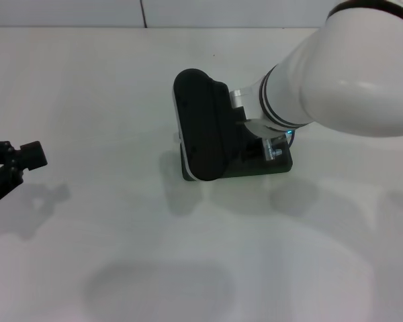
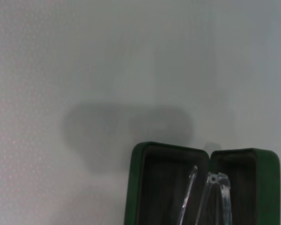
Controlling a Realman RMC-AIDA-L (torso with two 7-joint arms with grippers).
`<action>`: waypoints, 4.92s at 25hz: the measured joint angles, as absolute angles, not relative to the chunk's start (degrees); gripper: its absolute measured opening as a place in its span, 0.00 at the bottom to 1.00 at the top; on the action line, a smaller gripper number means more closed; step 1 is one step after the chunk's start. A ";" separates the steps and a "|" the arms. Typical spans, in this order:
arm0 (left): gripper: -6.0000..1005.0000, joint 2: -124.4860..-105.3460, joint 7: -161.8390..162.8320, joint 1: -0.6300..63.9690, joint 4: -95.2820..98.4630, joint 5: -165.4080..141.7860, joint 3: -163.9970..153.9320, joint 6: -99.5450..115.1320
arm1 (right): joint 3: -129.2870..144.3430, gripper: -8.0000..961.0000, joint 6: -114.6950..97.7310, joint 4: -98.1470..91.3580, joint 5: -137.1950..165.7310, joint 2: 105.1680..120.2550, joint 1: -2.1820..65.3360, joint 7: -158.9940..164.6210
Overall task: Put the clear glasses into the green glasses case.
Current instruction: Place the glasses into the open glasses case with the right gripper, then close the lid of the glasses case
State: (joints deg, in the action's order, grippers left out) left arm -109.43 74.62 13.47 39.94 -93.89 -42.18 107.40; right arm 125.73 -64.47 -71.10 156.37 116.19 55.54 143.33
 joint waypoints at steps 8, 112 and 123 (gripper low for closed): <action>0.06 -109.42 74.62 13.27 39.88 -93.83 -42.18 107.40 | 126.10 0.15 -63.09 -70.69 156.36 116.19 55.50 143.10; 0.06 -110.30 74.54 10.63 39.91 -93.92 -40.07 107.21 | 118.73 0.16 -55.84 -90.92 158.27 116.19 36.79 141.24; 0.06 -110.66 73.86 10.46 39.85 -93.95 -40.07 107.23 | 111.33 0.16 -49.09 -86.21 159.77 115.98 36.22 141.23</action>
